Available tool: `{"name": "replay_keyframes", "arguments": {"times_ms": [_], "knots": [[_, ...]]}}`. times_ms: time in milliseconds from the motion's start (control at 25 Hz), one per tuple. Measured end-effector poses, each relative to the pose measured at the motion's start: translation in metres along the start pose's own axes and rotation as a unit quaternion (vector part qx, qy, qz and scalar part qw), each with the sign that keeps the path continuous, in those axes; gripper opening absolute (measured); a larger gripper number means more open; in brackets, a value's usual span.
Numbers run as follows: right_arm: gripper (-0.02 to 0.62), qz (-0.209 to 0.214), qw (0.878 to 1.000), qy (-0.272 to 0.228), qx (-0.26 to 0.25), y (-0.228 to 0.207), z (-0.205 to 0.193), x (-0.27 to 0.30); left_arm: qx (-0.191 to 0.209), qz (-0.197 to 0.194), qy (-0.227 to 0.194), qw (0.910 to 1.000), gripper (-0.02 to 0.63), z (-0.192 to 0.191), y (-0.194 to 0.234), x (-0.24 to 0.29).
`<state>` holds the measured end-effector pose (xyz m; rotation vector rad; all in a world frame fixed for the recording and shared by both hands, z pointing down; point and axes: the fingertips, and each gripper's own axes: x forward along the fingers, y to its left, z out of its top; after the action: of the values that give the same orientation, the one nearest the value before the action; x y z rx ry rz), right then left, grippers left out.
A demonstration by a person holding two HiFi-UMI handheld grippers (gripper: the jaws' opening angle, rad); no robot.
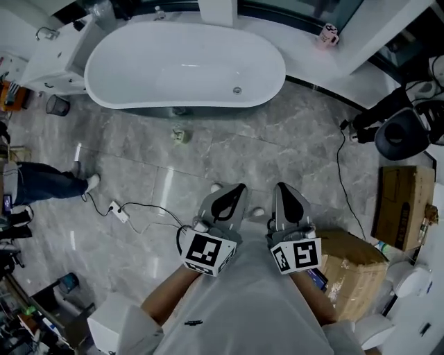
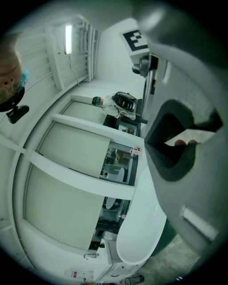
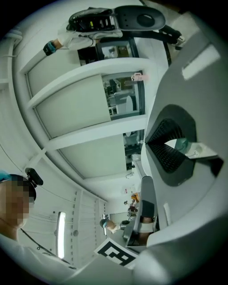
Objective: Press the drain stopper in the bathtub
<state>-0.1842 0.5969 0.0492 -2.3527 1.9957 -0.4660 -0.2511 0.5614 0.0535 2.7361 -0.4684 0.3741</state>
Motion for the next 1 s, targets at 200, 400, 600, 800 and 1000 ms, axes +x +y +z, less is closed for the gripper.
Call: {"name": "replay_keyframes", "arguments": {"times_ms": [200, 400, 600, 800, 1000], "knots": [[0.002, 0.032, 0.998, -0.006, -0.055, 0.046, 0.015, 0.056, -0.021, 0.030, -0.017, 0.9992, 0.000, 0.015, 0.077, -0.018], [0.002, 0.023, 0.997, 0.015, -0.070, 0.048, 0.014, 0.093, -0.036, 0.035, -0.016, 0.9986, 0.000, 0.019, 0.118, -0.018], [0.002, 0.027, 0.998, 0.021, -0.060, 0.029, 0.020, 0.139, -0.038, 0.038, -0.012, 0.9985, 0.000, 0.031, 0.146, 0.012], [0.002, 0.054, 0.997, 0.019, -0.054, -0.011, 0.030, 0.210, -0.042, 0.064, -0.009, 0.9970, 0.000, 0.052, 0.186, 0.075], [0.002, 0.092, 0.994, 0.030, -0.052, -0.079, 0.058, 0.307, -0.062, 0.110, -0.004, 0.9920, 0.000, 0.092, 0.227, 0.168]]}}
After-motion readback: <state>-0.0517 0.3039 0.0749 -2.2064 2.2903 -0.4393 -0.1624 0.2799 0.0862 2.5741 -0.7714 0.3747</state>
